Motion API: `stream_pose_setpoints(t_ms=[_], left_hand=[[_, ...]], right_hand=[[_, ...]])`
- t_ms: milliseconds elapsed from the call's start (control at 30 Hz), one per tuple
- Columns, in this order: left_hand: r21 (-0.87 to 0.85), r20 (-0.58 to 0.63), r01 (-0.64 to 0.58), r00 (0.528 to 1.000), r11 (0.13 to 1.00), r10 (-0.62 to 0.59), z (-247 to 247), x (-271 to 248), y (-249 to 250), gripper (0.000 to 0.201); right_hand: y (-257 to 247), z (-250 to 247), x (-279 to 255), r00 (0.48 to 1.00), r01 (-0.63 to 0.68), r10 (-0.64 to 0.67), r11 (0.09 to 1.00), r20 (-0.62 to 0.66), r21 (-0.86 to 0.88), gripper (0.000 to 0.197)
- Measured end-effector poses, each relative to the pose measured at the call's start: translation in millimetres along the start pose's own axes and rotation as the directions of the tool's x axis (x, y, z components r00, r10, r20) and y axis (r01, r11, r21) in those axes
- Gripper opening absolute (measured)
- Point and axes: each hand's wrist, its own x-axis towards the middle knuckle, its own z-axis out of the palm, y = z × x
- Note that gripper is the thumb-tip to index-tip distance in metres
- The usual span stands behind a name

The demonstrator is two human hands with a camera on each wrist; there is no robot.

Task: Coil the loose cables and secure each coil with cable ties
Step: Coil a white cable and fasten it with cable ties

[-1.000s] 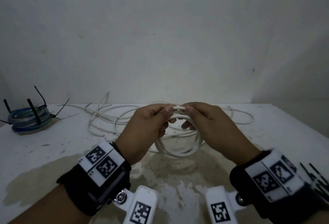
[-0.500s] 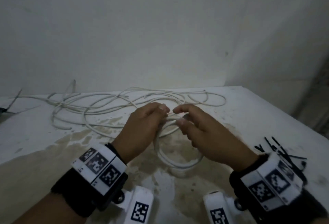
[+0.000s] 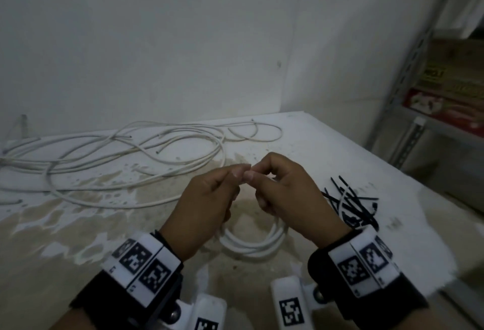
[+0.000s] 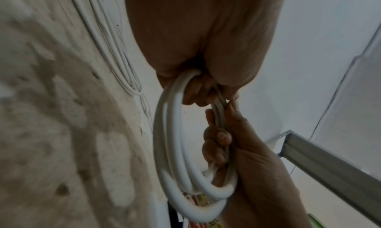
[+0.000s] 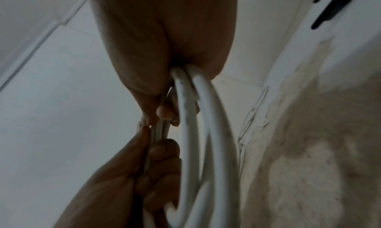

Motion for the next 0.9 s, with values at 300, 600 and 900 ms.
stream_pose_setpoints(t_ms=[300,600,900], left_hand=[[0.009,-0.042,0.014,0.999,1.0,-0.014,3.0,-6.0,-21.4,0.023],[-0.264,-0.157,0.106,0.976,0.959,-0.152,-14.9,-0.4,-34.0,0.024],[-0.314,-0.151,0.131,0.971,0.94,-0.186,-19.6,-1.1,-33.8,0.024]], right_hand=[[1.1,-22.1,-7.3,0.991,-0.104,0.117,0.974,0.056,-0.202,0.013],[30.1,-106.2,-9.8,0.803,-0.421,0.542,0.219,-0.249,-0.88,0.037],[31.6,-102.0,-3.2,0.772,-0.37,0.605,0.178,-0.195,-0.912,0.02]])
